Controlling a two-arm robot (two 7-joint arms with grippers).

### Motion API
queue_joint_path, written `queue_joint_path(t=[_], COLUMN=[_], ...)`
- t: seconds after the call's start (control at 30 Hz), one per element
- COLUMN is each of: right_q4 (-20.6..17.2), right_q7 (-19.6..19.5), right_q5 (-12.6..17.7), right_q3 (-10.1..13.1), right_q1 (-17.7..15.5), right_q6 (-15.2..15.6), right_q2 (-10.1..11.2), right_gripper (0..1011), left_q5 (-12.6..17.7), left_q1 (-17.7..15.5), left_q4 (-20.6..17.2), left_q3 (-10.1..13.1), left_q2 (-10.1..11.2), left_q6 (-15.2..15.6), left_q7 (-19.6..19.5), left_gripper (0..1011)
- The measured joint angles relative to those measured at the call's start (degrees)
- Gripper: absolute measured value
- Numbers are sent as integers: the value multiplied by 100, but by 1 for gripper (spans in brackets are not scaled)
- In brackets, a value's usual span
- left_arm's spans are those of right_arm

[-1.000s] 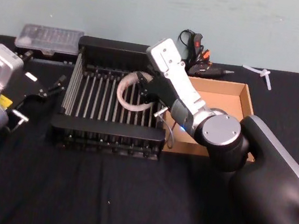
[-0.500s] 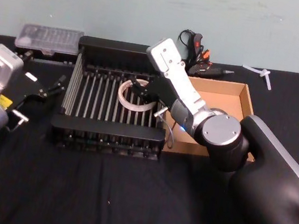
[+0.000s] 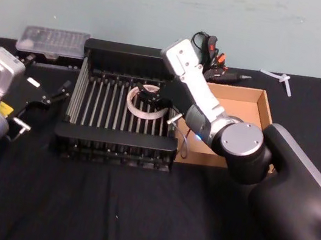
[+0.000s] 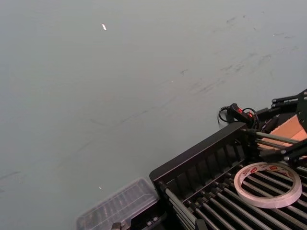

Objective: Pick up the white tape and place it into the black box , Pick up the silver tape and place it into the brown box.

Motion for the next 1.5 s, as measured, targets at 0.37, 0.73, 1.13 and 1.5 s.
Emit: queue_joint_path(t=[0.37, 0.73, 1.13, 1.5], right_q4=[-957, -1805, -2078, -2018], right_q7=[-16, -255, -420, -419], right_q5=[20, 15, 13, -2], right_q3=[418, 1062, 1618, 1822], right_q1=[-440, -1058, -1655, -1863], right_q6=[204, 503, 719, 750], right_q2=[246, 610, 698, 621], right_gripper=[1002, 1002, 1002, 1002], left_q5=[0, 0, 0, 0], left_q1=[0, 0, 0, 0], left_q4=[0, 0, 0, 0], left_q3=[0, 0, 0, 0], left_q2=[0, 0, 0, 0], left_q6=[0, 0, 0, 0], left_q7=[0, 0, 0, 0], left_gripper=[1001, 1001, 1002, 1001])
